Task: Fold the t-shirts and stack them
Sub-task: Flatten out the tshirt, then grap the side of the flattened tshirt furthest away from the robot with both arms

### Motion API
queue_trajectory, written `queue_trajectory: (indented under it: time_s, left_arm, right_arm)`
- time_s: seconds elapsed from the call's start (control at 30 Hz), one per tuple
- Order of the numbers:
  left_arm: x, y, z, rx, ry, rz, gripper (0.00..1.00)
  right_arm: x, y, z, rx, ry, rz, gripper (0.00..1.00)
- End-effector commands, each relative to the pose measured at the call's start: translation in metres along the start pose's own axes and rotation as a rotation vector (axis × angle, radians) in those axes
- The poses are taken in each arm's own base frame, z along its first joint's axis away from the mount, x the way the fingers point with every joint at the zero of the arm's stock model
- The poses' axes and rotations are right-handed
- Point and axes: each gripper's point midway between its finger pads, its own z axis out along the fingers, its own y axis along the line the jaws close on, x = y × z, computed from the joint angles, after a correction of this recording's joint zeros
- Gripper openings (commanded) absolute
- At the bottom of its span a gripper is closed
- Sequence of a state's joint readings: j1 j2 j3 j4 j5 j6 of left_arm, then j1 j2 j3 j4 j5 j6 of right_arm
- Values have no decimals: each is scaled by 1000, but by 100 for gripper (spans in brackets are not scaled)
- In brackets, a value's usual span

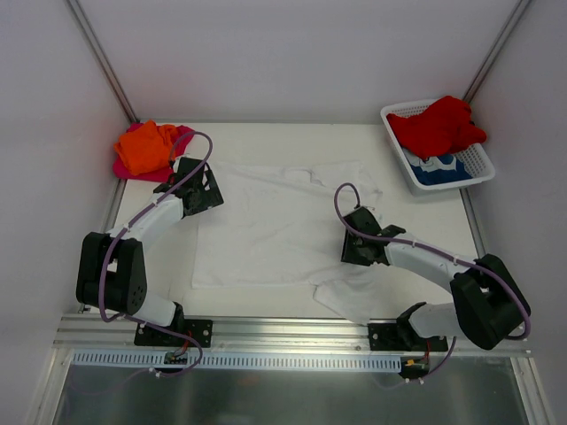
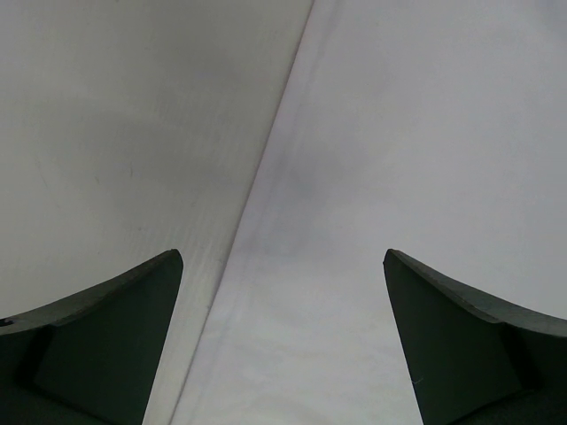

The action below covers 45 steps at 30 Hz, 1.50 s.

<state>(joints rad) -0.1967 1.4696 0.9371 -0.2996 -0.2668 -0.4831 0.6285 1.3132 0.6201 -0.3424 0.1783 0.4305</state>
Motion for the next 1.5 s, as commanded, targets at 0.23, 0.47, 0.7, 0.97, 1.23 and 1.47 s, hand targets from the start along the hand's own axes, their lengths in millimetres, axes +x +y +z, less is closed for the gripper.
queue_trajectory:
  time_s: [0.23,0.47,0.7,0.97,1.23,1.47]
  left_arm:
    - [-12,-4,-5,15,-27,-10,99]
    - [-46,-20,-16,62,-91,-6,99]
    - [-87,-43,-21,99,-151,-10,99]
    - [-110,-59,23,98,-105,-3,99]
    - [-131,-54,59,94,-81,-34,99]
    - [-144,-55,84,105,-67,-40,98]
  right_arm:
    - [-1,-25,-4,114,47,-85,38]
    - [-66,-1,-62,80,-102,-146,38]
    - [-135,43,-103,-8,-229,-227,40]
    - [-201,85,-61,-37,-188,-290,40]
    - [-262,80,-31,-74,-199,-202,39]
    - [-279,56,-19,-51,-195,-146,39]
